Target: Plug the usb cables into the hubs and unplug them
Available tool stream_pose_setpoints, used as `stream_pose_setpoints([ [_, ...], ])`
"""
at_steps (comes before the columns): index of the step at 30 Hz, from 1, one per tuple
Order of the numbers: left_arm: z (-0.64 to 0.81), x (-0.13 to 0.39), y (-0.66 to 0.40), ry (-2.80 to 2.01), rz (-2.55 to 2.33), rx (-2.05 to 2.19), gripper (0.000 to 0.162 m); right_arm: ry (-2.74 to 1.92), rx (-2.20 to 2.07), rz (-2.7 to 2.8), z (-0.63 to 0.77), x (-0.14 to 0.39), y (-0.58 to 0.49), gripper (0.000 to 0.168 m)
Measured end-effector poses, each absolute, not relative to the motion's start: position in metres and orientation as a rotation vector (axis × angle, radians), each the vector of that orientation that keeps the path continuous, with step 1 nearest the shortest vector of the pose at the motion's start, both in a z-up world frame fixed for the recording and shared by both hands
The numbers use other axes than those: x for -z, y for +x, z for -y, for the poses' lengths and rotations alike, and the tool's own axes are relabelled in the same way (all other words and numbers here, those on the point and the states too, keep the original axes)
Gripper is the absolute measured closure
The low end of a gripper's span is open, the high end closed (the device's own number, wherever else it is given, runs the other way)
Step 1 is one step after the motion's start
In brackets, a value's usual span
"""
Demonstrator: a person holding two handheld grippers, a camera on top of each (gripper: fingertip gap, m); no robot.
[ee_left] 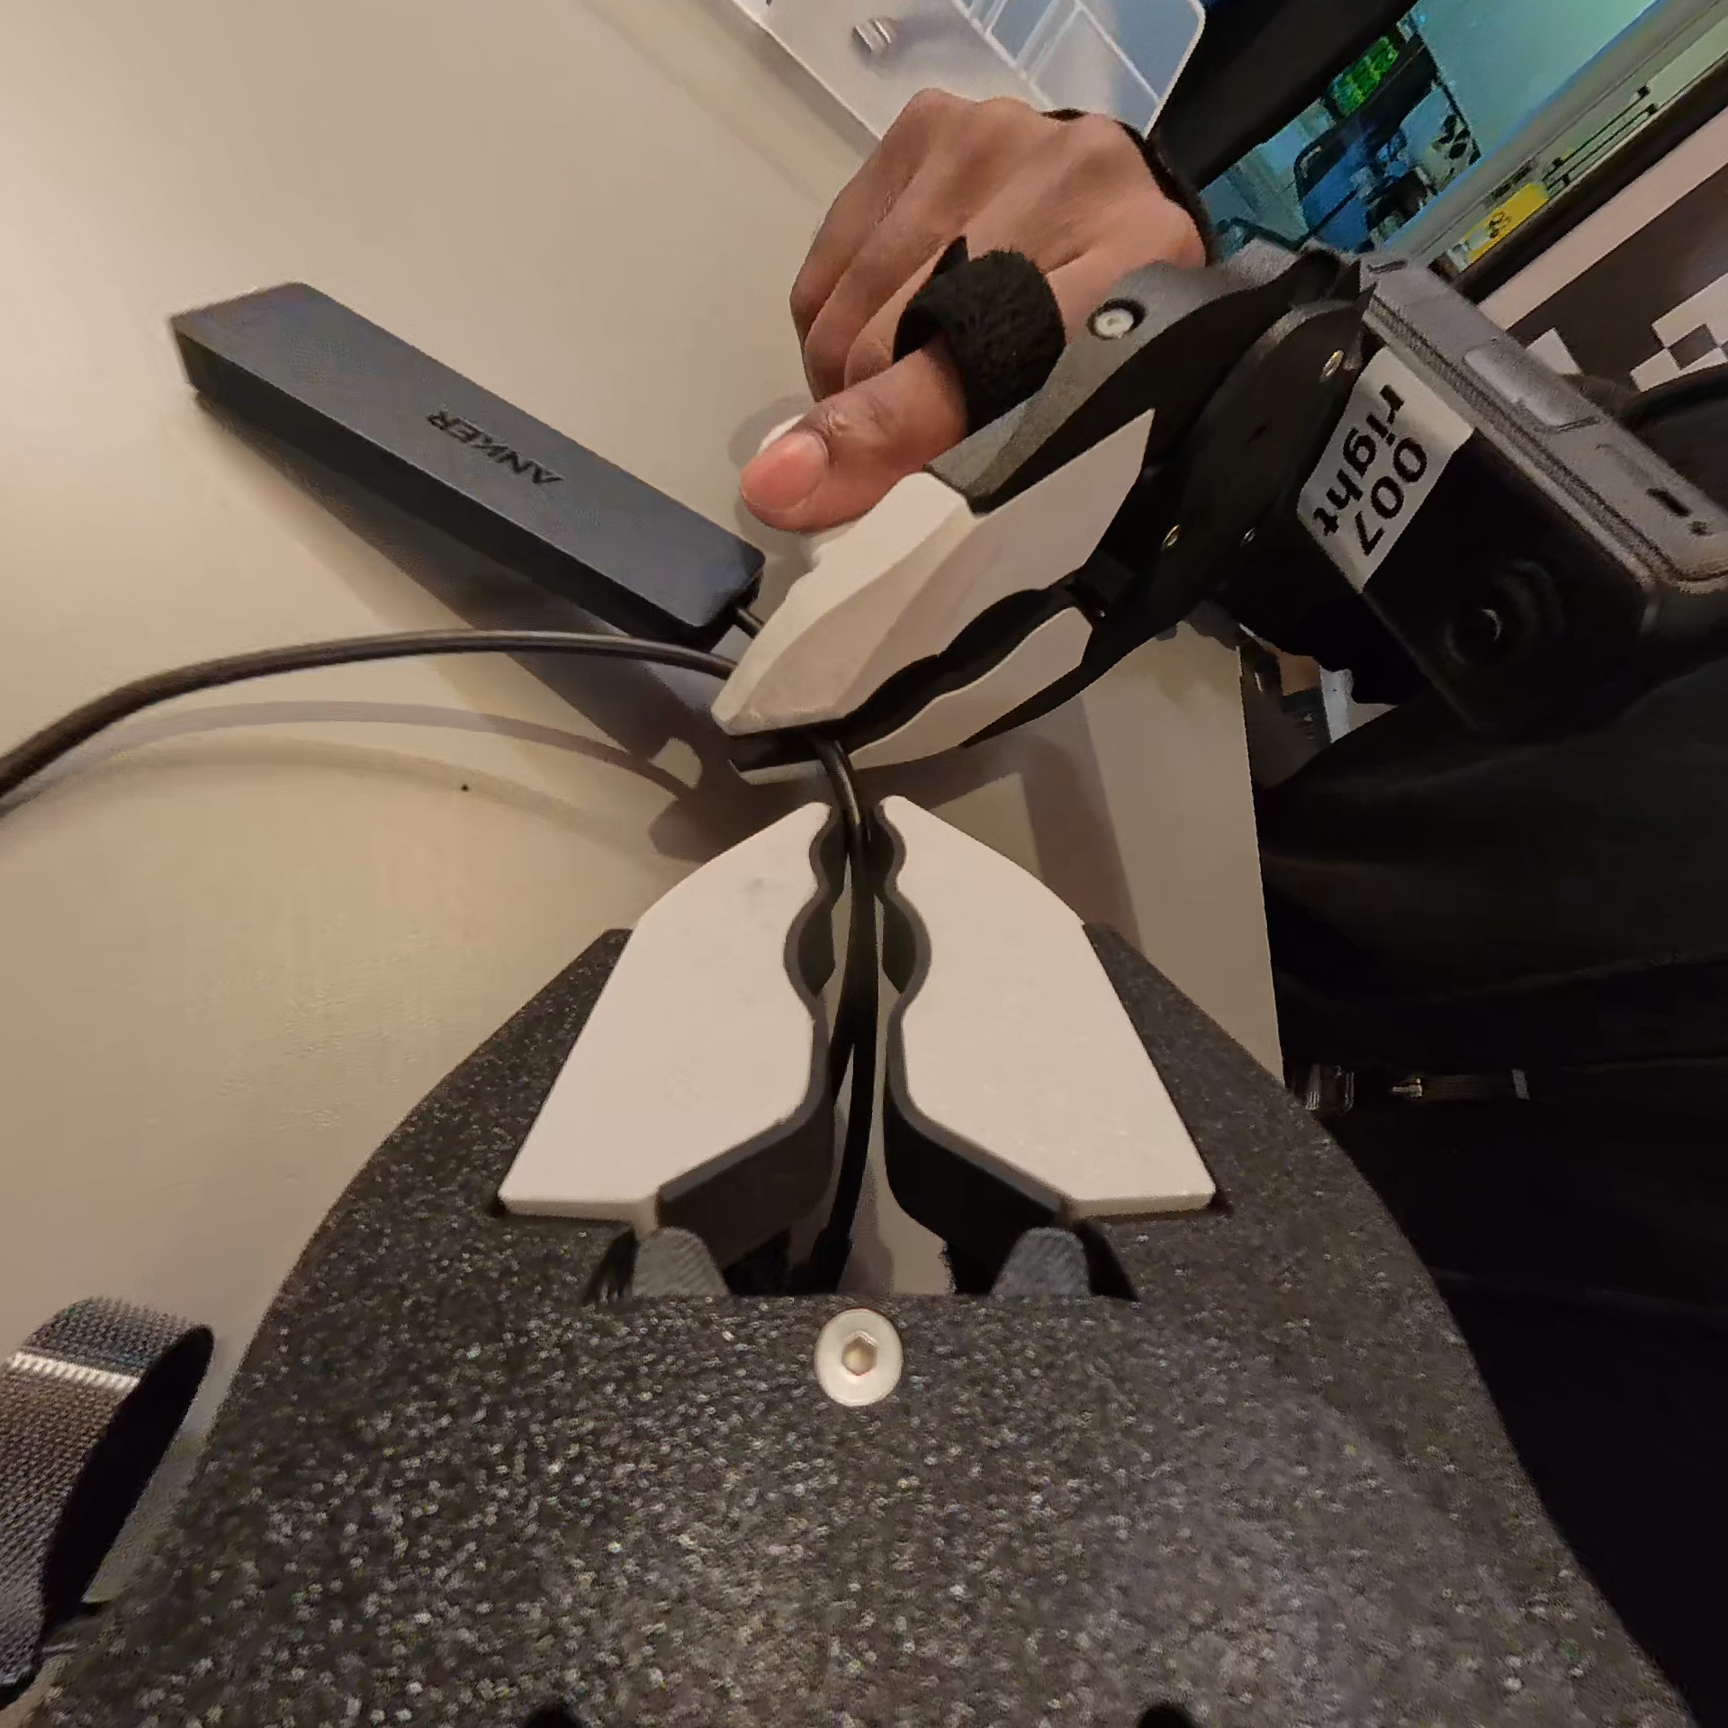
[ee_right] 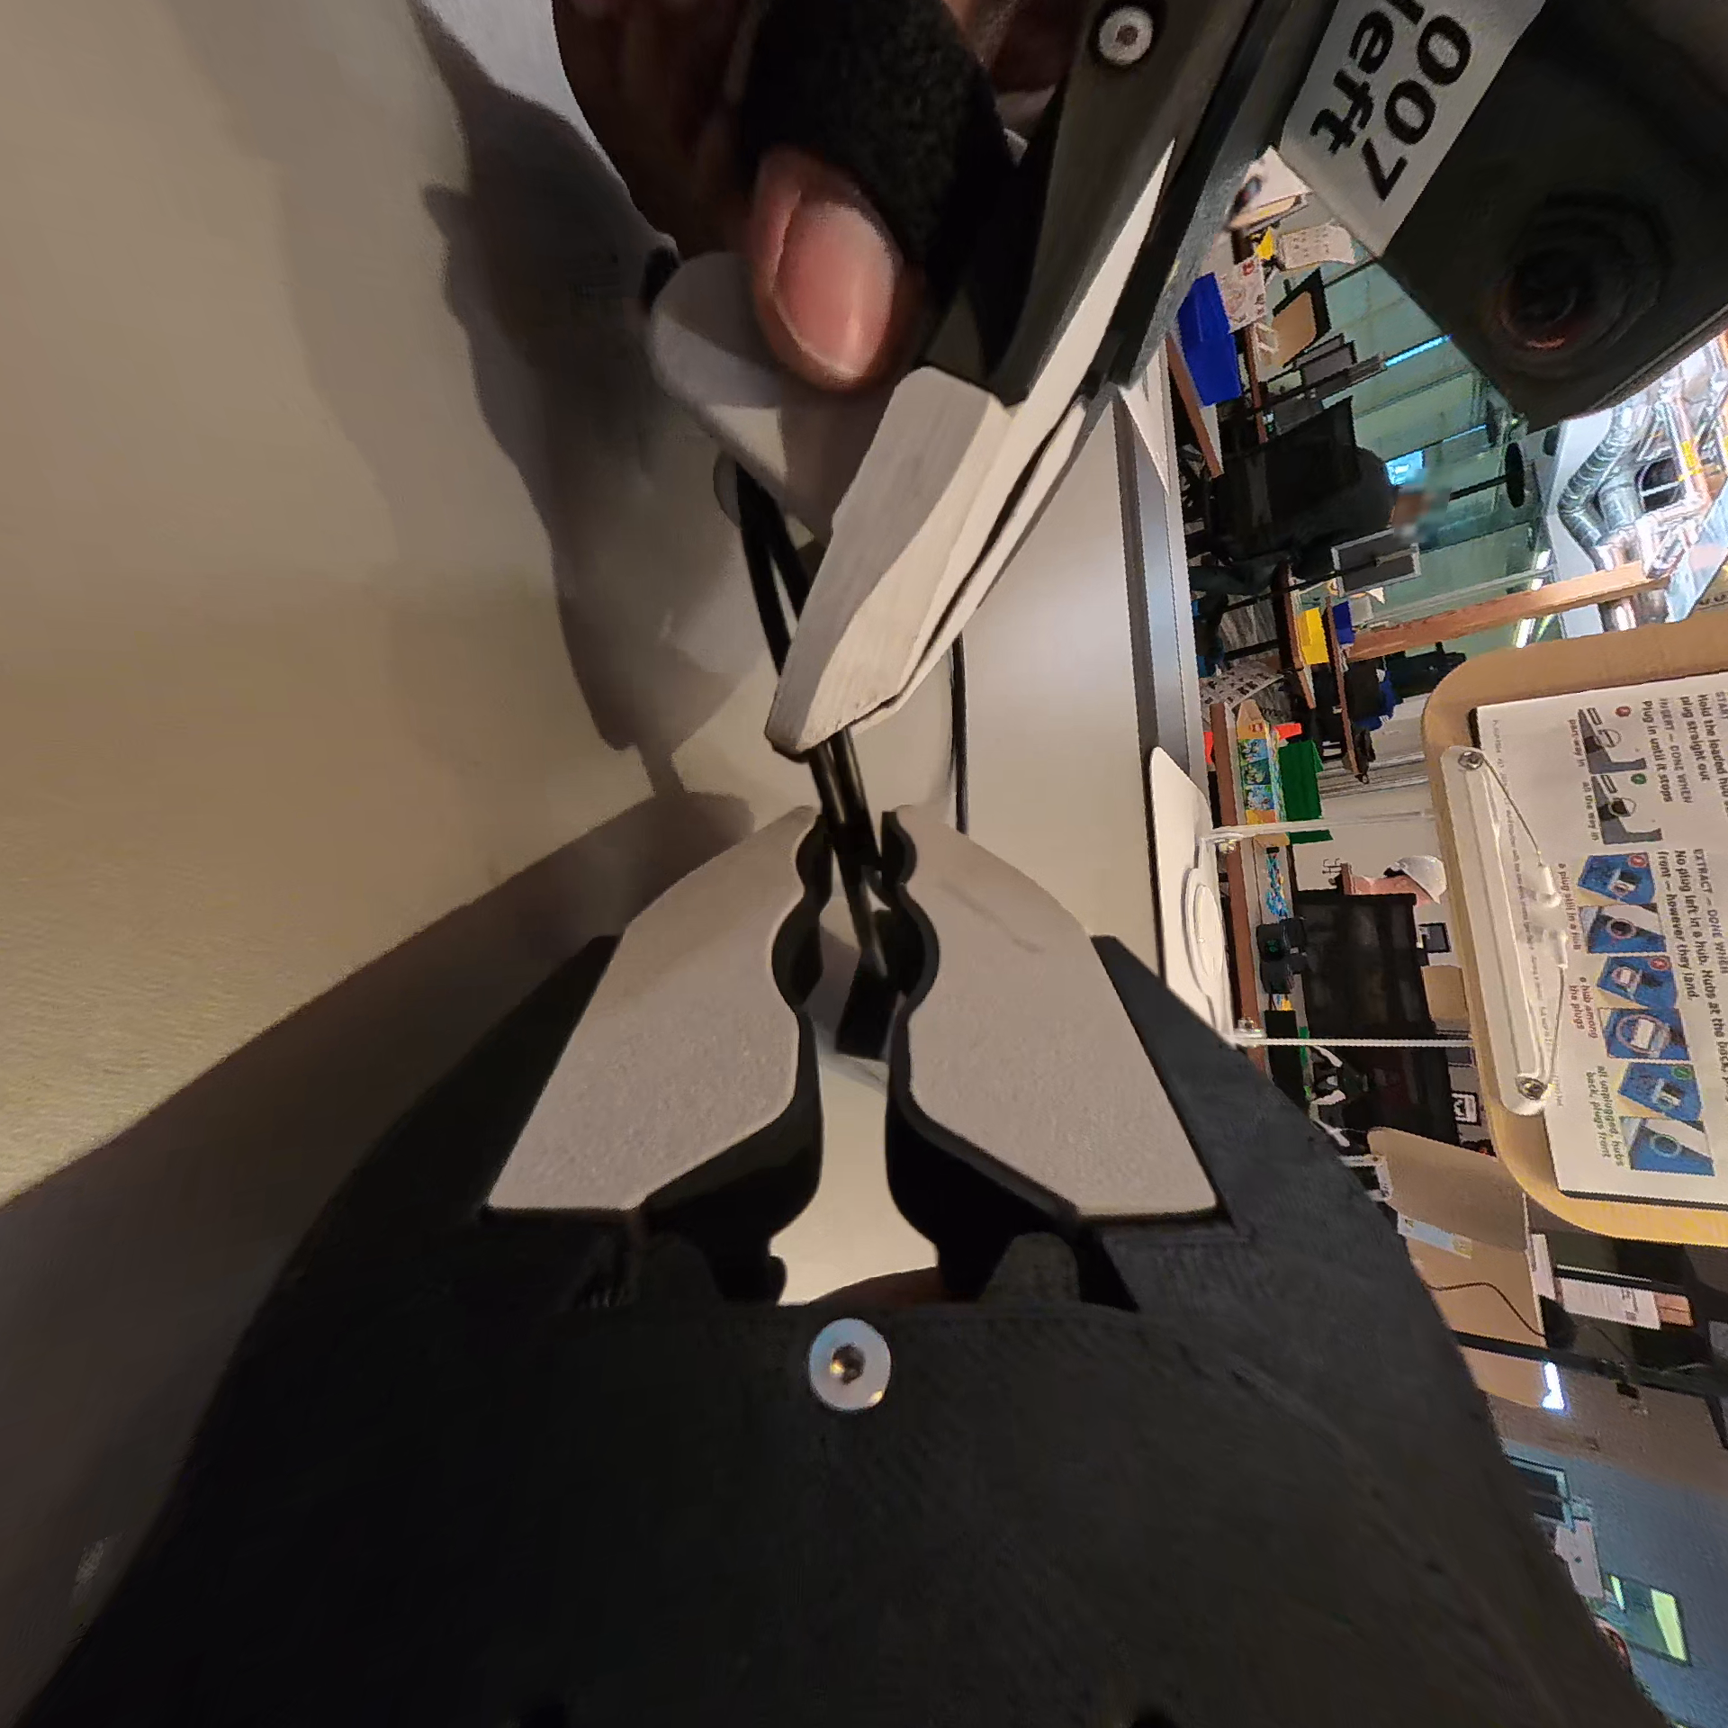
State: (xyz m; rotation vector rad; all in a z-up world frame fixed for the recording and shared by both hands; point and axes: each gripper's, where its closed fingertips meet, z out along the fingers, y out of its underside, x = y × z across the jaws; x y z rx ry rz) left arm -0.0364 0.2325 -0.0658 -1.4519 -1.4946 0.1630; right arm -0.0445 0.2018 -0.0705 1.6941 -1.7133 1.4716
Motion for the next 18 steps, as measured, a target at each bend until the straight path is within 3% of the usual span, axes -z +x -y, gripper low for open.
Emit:
stream_pose_setpoints([
  [1,-0.232,0.063,-0.037,-1.440,1.481,-0.171,0.157,1.690,-1.471,1.701,-0.202,0.070,-0.045,0.162],
  [5,-0.225,0.031,-0.033,-1.338,1.352,-0.226,0.143,1.669,-1.476,1.704,-0.202,0.067,-0.051,0.164],
  [13,-0.141,-0.064,0.007,-0.880,1.078,-0.748,0.142,1.508,-1.566,1.731,-0.199,0.035,-0.088,0.165],
  [18,-0.100,-0.058,0.022,-0.621,1.128,-0.746,0.143,1.263,-1.625,1.811,-0.195,-0.019,-0.142,0.166],
])
